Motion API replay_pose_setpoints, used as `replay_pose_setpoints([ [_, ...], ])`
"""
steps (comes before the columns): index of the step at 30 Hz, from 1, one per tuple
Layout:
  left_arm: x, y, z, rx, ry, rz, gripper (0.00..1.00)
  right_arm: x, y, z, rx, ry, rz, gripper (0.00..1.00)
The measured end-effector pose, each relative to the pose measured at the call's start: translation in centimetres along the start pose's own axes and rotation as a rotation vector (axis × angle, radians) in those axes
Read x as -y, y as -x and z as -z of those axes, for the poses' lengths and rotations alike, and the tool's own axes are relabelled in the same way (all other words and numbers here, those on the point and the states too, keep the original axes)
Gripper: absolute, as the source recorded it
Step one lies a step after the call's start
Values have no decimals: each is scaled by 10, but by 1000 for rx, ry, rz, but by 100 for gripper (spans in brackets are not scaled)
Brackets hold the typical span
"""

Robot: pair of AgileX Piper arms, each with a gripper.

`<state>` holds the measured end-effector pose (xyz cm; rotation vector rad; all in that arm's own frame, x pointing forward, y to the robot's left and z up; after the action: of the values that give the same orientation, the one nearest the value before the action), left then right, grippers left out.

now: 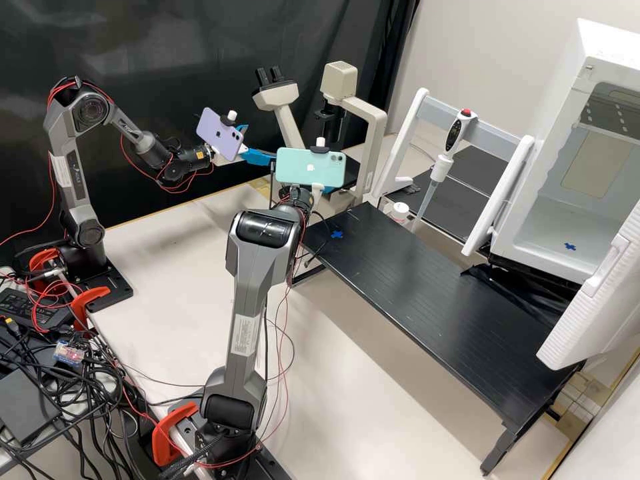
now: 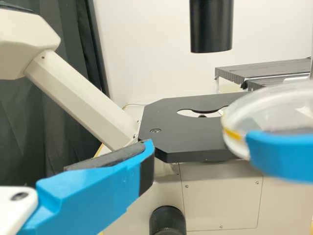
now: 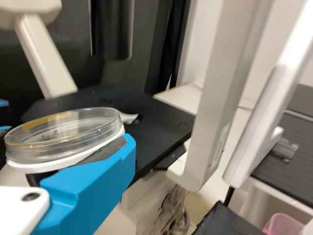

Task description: Move the petri dish to the microscope

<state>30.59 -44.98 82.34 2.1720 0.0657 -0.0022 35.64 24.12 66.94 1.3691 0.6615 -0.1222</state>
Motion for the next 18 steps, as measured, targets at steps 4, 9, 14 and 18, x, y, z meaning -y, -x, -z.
replay_pose_setpoints([
  [4, 0, 0, 0, 0, 0, 0, 100, 0, -18, -1, 18, -39, -10, 0],
  [9, 0, 0, 0, 0, 0, 0, 100, -3, -35, 1, 38, -64, -2, 0],
  [14, 0, 0, 0, 0, 0, 0, 100, -4, -50, 2, 57, -70, 31, 0],
  [18, 0, 0, 0, 0, 0, 0, 100, -9, -63, 1, 72, -75, 35, 0],
])
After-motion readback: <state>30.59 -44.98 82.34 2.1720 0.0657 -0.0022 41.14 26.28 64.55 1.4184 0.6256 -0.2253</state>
